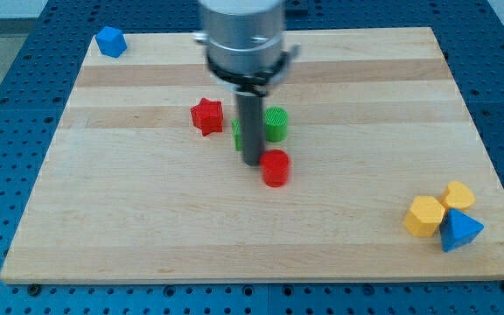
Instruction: Push the red circle parallel to the green circle
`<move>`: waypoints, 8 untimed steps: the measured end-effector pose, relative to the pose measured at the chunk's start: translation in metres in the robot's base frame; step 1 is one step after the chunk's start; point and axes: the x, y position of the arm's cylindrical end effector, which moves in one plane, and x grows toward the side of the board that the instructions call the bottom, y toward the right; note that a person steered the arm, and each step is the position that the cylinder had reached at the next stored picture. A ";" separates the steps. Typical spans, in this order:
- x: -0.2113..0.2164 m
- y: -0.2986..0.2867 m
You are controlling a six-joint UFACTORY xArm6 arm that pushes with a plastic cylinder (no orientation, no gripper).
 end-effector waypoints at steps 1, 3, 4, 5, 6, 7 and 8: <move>0.018 0.001; 0.021 -0.100; 0.075 -0.081; 0.084 -0.005; 0.061 0.040; 0.030 0.042; -0.005 0.039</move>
